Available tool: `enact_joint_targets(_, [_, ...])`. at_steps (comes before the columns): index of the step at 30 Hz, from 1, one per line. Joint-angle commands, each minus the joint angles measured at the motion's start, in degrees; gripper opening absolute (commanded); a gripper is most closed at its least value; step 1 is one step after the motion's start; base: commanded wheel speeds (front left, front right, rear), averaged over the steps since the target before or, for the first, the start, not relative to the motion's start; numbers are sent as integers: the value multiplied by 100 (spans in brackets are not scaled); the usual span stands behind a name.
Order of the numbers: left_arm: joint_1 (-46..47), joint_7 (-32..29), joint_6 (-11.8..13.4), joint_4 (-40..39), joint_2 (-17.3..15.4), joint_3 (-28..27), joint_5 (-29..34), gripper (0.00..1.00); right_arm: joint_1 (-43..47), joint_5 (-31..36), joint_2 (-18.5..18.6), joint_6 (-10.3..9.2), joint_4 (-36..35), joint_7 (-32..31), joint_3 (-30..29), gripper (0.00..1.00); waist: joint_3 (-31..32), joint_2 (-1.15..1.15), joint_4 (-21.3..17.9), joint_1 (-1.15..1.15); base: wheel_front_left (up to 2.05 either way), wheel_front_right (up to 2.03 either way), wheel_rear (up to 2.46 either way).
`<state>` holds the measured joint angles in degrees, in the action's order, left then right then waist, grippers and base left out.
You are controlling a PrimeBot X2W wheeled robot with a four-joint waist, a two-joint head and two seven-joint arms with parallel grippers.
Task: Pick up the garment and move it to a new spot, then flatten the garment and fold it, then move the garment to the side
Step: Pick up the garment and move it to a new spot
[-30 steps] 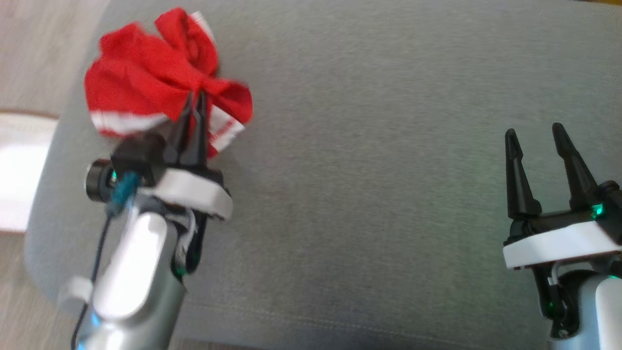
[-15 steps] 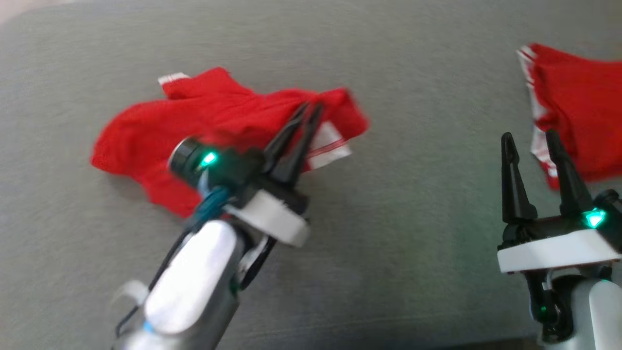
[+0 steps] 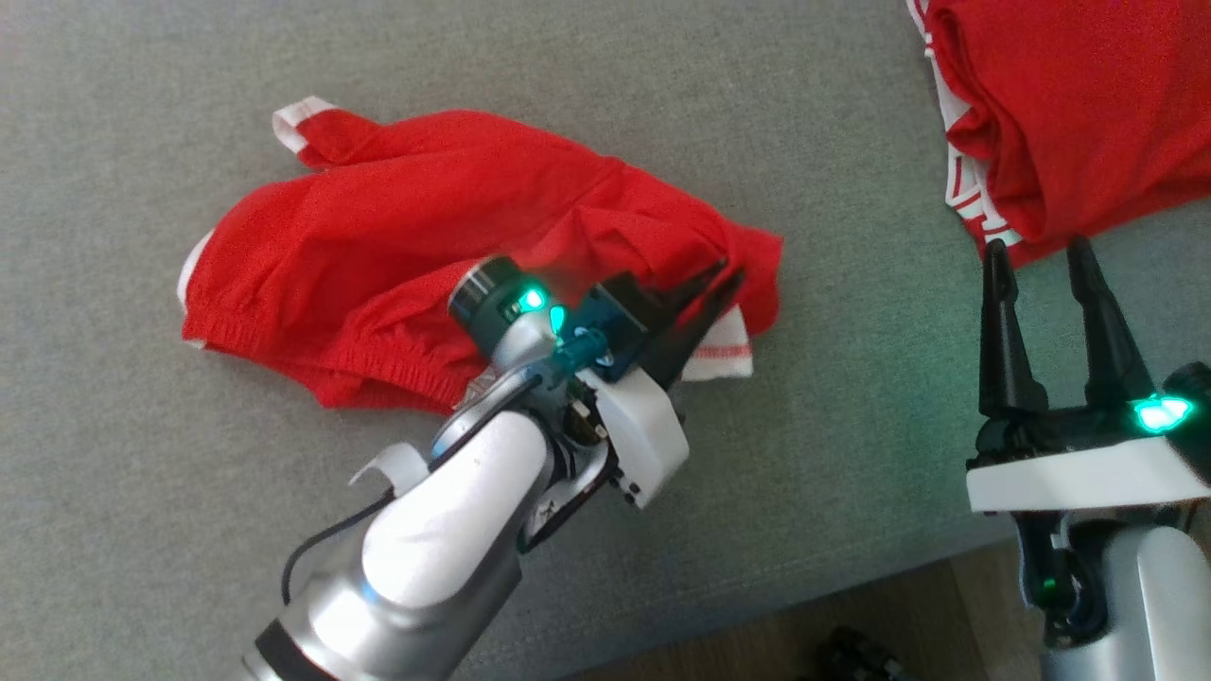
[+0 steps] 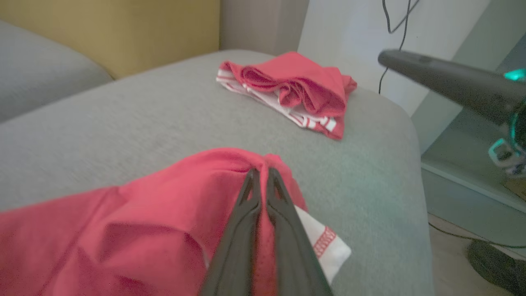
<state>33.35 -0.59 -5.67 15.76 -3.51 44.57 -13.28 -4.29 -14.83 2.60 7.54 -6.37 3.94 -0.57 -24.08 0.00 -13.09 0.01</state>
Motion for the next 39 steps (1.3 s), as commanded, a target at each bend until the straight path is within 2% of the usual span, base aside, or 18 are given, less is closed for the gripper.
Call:
enact_joint_targets(1, [140, -30, -32, -181, -41, -82, -55, 0, -83, -30, 28, -5, -141, 53, 109, 100, -82, 0, 3, -1, 0, 0, 0])
enact_joint_targets(2, [153, -55, -55, -172, -54, -16, -70, 7, -99, -26, 28, -5, -115, 63, 106, 100, -85, 0, 39, -1, 0, 0, 0])
enact_joint_targets(3, [158, -45, -71, -185, -64, 38, -80, 71, -119, -14, 28, -5, -93, 69, 104, 100, -82, 0, 83, -1, 0, 0, 0])
enact_joint_targets(4, [165, 37, -83, -232, -70, 78, -82, 100, -142, 1, 28, -5, -73, 75, 103, 100, -65, 0, 131, -1, 0, 0, 0])
enact_joint_targets(9, [90, 670, -6, -551, -172, 61, 8, 100, -227, 144, 28, -5, -15, 26, 112, 100, 119, 0, 400, -1, 0, 0, 0])
enact_joint_targets(12, [-89, 1131, 269, -802, -300, -215, -23, 100, -228, 283, 28, -5, -25, -68, 118, 100, 347, 0, 624, -1, 0, 0, 0])
enact_joint_targets(19, [-569, 1470, 935, -956, -616, -1130, -310, 100, -153, 479, 28, -5, -107, -284, 135, 100, 700, 0, 952, -1, 0, 0, 0])
enact_joint_targets(20, [-706, 1514, 1085, -969, -702, -1395, -378, 100, -122, 514, 28, -5, -144, -342, 119, 100, 762, 0, 1050, -1, 0, 0, 0])
enact_joint_targets(25, [-1054, 1554, 1336, -1036, -897, -2070, -502, 100, -62, 575, 28, -5, -199, -456, 113, 100, 893, 0, 1251, -1, 0, 0, 0])
enact_joint_targets(28, [-1320, 1556, 1394, -1168, -1027, -2487, -492, 100, -21, 611, 28, -5, -208, -502, 111, 100, 980, 0, 1334, -1, 0, 0, 0])
enact_joint_targets(32, [-1622, 1557, 1359, -1235, -1139, -2765, -472, 100, 32, 648, 28, -5, -207, -534, 108, 100, 1074, 0, 1383, -1, 0, 0, 0])
enact_joint_targets(39, [-2094, 1558, 1199, -1283, -1219, -2897, -356, 100, 214, 699, 28, -5, -186, -573, 84, 100, 1309, 0, 1392, -1, 0, 0, 0])
